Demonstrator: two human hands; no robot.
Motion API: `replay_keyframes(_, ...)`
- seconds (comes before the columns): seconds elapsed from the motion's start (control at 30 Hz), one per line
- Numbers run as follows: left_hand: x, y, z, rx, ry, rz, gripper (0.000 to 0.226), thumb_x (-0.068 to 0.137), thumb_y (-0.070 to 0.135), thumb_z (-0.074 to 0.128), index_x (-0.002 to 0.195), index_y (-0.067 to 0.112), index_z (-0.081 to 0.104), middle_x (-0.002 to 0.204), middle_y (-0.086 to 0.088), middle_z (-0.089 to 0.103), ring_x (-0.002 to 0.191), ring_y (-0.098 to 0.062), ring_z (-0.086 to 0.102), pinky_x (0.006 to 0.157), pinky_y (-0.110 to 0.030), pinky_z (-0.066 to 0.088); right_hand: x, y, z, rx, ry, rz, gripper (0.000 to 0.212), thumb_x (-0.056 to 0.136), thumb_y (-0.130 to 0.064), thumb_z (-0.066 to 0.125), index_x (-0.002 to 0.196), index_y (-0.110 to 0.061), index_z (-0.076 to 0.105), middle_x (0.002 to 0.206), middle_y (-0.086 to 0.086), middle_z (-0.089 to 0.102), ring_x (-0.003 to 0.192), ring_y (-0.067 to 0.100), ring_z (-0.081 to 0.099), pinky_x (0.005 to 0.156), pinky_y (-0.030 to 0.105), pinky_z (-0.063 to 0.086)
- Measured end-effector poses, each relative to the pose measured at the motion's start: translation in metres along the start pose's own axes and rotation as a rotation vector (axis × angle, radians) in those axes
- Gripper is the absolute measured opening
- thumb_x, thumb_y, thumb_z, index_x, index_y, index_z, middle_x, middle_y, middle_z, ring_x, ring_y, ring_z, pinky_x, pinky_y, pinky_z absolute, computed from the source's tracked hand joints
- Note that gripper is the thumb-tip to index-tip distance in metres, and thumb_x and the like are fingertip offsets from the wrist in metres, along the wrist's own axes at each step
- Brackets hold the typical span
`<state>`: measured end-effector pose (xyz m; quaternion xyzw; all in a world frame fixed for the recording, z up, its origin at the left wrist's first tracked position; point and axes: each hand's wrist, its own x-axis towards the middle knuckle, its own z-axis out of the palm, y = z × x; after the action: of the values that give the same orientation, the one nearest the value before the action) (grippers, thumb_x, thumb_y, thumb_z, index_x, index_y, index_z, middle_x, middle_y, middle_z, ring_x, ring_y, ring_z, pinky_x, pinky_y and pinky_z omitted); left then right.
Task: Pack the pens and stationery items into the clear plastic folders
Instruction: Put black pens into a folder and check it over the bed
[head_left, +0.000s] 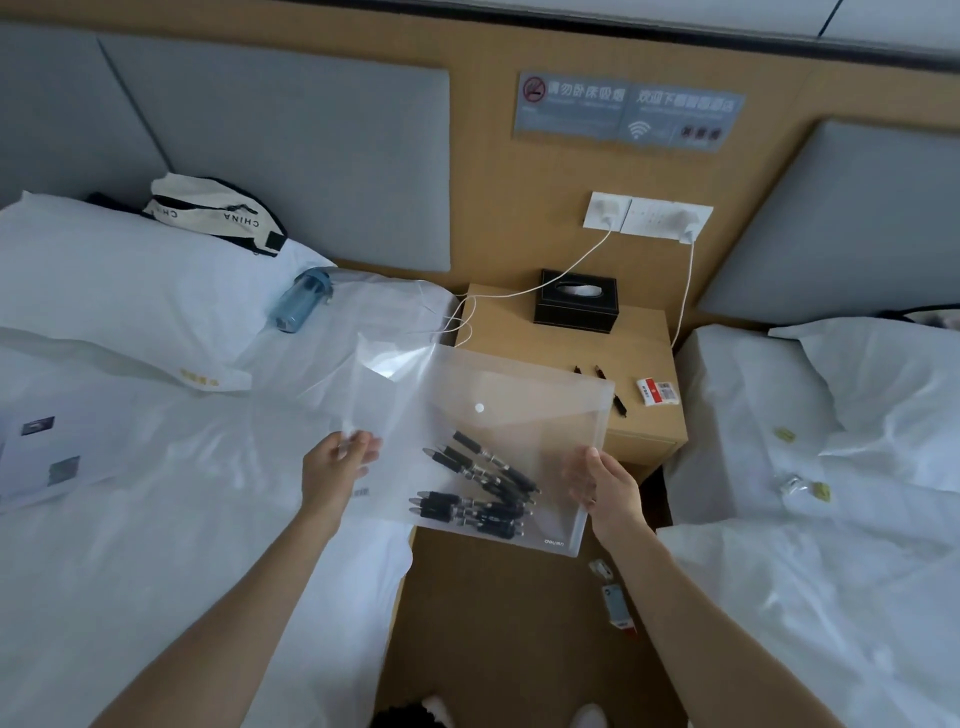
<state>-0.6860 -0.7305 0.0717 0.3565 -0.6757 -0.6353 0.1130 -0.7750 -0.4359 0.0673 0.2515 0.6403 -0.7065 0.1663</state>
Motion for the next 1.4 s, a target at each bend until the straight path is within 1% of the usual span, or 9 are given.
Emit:
replay_keyframes(0.13,0.019,-0.012,0.006,0.068,-0.073,-0.008,0.010,0.095,0.026,0.056,0.089,0.021,0.062,0.098,-0.005,0.070,0.090,-0.019,0.067,0.086,-0.037,0.053,0.016,0.011,0.000,-0.011,0.054,0.022,0.024,0.095,-0.028,0.056,0.103,-0.009,0.068,0.095,0.006,0.070,0.085,0.019,0.064,0.074,0.030,0.050)
replay_keyframes(0.23,0.037,-0.019,0.018,0.132,-0.132,-0.024,0.011,0.095,0.026,0.055,0.092,0.019,0.061,0.099,-0.005,0.070,0.090,-0.017,0.067,0.085,-0.036,0.053,0.034,0.019,-0.002,-0.015,0.086,0.053,0.020,0.095,-0.028,0.056,0.096,-0.013,0.070,0.092,0.006,0.071,0.083,0.019,0.064,0.080,0.035,0.050)
replay_keyframes(0.57,0.149,-0.002,0.084,0.332,-0.131,-0.038,0.022,0.094,0.034,0.055,0.103,0.014,0.061,0.104,-0.006,0.069,0.093,-0.024,0.066,0.080,-0.039,0.057,0.165,-0.008,0.036,0.068,0.120,0.242,0.012,0.092,-0.023,0.061,0.086,-0.015,0.067,0.084,0.006,0.069,0.074,0.019,0.063,0.062,0.028,0.045)
replay_keyframes(0.73,0.218,0.015,0.120,0.399,-0.098,-0.048,0.024,0.094,0.039,0.055,0.100,0.016,0.062,0.104,-0.004,0.070,0.094,-0.022,0.066,0.083,-0.041,0.056,0.240,-0.030,0.055,0.107,0.002,0.278,0.018,0.096,-0.027,0.055,0.101,-0.015,0.067,0.097,0.005,0.071,0.083,0.019,0.066,0.067,0.029,0.046)
replay_keyframes(0.83,0.258,0.022,0.143,0.451,-0.140,-0.007,0.016,0.095,0.037,0.053,0.092,0.023,0.061,0.101,0.000,0.070,0.096,-0.017,0.065,0.088,-0.038,0.052,0.277,-0.037,0.063,0.159,-0.050,0.298,0.017,0.097,-0.028,0.052,0.098,-0.017,0.064,0.094,0.002,0.069,0.085,0.018,0.064,0.072,0.030,0.044)
replay_keyframes(1.0,0.312,0.018,0.184,0.533,-0.187,0.016,0.014,0.095,0.030,0.054,0.092,0.020,0.062,0.104,-0.007,0.068,0.098,-0.022,0.062,0.075,-0.029,0.047,0.314,-0.026,0.069,0.256,0.011,0.362,0.014,0.097,-0.028,0.052,0.096,-0.019,0.062,0.093,-0.001,0.067,0.088,0.017,0.061,0.076,0.031,0.044)
replay_keyframes(1.13,0.347,0.012,0.212,0.654,-0.204,0.067,0.027,0.096,0.032,0.052,0.106,0.010,0.063,0.107,-0.006,0.066,0.099,-0.022,0.060,0.086,-0.040,0.052,0.323,-0.004,0.075,0.389,0.053,0.439,0.013,0.098,-0.027,0.048,0.099,-0.020,0.060,0.101,0.000,0.065,0.095,0.017,0.060,0.077,0.030,0.043)
replay_keyframes(1.23,0.375,0.004,0.228,0.729,-0.263,0.105,0.016,0.096,0.029,0.052,0.096,0.015,0.060,0.101,-0.004,0.067,0.096,-0.022,0.062,0.081,-0.044,0.055,0.321,0.016,0.083,0.509,0.084,0.511,0.014,0.098,-0.026,0.047,0.100,-0.018,0.060,0.102,0.001,0.064,0.093,0.018,0.059,0.076,0.032,0.044)
replay_keyframes(1.4,0.417,-0.021,0.258,0.910,-0.396,0.196,0.012,0.096,0.026,0.053,0.094,0.017,0.060,0.097,-0.002,0.069,0.088,-0.020,0.063,0.076,-0.030,0.048,0.317,0.056,0.099,0.726,0.132,0.587,0.018,0.094,-0.029,0.052,0.105,-0.017,0.059,0.100,0.005,0.065,0.089,0.019,0.059,0.066,0.028,0.052)
